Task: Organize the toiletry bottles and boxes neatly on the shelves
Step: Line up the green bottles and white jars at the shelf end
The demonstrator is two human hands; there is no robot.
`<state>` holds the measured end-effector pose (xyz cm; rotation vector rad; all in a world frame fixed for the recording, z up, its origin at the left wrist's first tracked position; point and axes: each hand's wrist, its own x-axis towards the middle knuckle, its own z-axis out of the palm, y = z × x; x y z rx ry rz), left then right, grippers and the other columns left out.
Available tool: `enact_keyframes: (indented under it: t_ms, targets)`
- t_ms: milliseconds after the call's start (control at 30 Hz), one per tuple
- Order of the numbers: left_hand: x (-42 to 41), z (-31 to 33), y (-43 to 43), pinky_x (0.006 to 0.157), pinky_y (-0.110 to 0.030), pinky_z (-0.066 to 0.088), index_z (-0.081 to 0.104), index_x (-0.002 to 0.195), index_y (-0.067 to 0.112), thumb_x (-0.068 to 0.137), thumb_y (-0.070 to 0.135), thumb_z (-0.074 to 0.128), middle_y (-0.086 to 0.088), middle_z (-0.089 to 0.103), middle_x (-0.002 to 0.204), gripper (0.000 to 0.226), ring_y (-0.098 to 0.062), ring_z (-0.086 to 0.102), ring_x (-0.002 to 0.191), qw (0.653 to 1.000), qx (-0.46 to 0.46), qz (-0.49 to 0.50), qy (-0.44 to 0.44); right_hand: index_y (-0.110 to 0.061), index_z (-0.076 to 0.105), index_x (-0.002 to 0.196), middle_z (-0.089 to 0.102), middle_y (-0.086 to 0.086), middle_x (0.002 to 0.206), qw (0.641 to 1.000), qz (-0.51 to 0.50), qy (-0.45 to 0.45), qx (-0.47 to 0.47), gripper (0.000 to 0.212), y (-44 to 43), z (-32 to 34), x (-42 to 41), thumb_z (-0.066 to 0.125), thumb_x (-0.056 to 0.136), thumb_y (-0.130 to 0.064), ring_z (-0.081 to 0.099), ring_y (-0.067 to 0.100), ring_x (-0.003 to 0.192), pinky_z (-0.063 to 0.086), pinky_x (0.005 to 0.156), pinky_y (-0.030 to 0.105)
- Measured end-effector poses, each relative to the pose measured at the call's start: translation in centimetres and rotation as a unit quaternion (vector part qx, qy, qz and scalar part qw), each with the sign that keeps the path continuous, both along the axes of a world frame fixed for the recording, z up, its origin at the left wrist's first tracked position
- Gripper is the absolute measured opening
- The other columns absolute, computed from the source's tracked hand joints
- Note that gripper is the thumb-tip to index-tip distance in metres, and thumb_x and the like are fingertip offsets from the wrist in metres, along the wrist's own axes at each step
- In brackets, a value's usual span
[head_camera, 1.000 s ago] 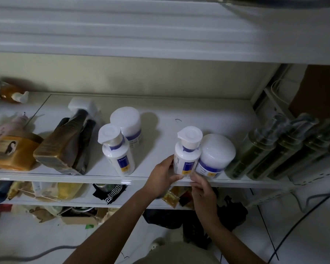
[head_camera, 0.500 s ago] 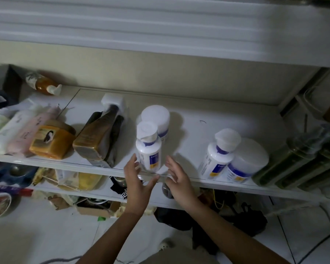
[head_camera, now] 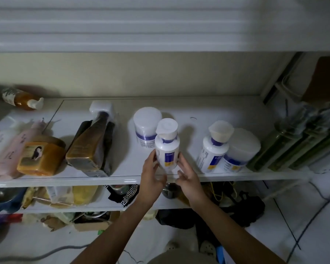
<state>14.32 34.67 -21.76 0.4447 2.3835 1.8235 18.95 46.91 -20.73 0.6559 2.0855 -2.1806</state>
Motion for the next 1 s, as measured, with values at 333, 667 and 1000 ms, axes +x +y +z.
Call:
enact_keyframes:
  t_ms: [333, 667, 1000]
  targets:
    - [0.3, 0.7, 2.0, 0.105, -0.033, 0.043, 0.027, 0.142, 0.024, 0.071, -0.007, 0.058, 0.013, 0.047, 0.134, 0.083, -0.013, 0.046, 0.128, 0.994, 0.015, -0.071, -0.081, -0.043, 0.023, 0.145, 0.036, -0.016, 0.149, 0.997, 0.004, -0.013, 0.08, 0.088, 1.7, -0.6, 0.9, 0.041, 0.079, 0.014, 0.03, 0.006, 0.138, 0.033, 0.113, 0.04]
    - [1.8, 1.0, 3.3, 0.101, -0.027, 0.045, 0.025, 0.131, 0.049, 0.072, 0.005, 0.052, 0.038, 0.046, 0.125, 0.078, 0.003, 0.047, 0.121, 0.994, 0.006, -0.087, -0.069, -0.034, 0.022, 0.147, 0.034, -0.014, 0.149, 0.999, -0.017, 0.023, 0.033, 0.082, 2.5, -0.3, 2.7, 0.045, 0.084, 0.013, 0.038, 0.002, 0.131, 0.038, 0.105, 0.024]
    - [2.8, 1.3, 4.1, 0.1, -0.019, 0.043, 0.028, 0.127, 0.05, 0.082, 0.001, 0.058, 0.037, 0.042, 0.127, 0.073, 0.011, 0.046, 0.119, 0.995, 0.037, -0.054, -0.078, -0.028, 0.037, 0.142, 0.038, -0.011, 0.147, 0.995, -0.071, 0.034, 0.064, 0.06, 2.8, -0.7, 3.1, 0.053, 0.091, -0.001, 0.038, 0.008, 0.134, 0.038, 0.108, 0.032]
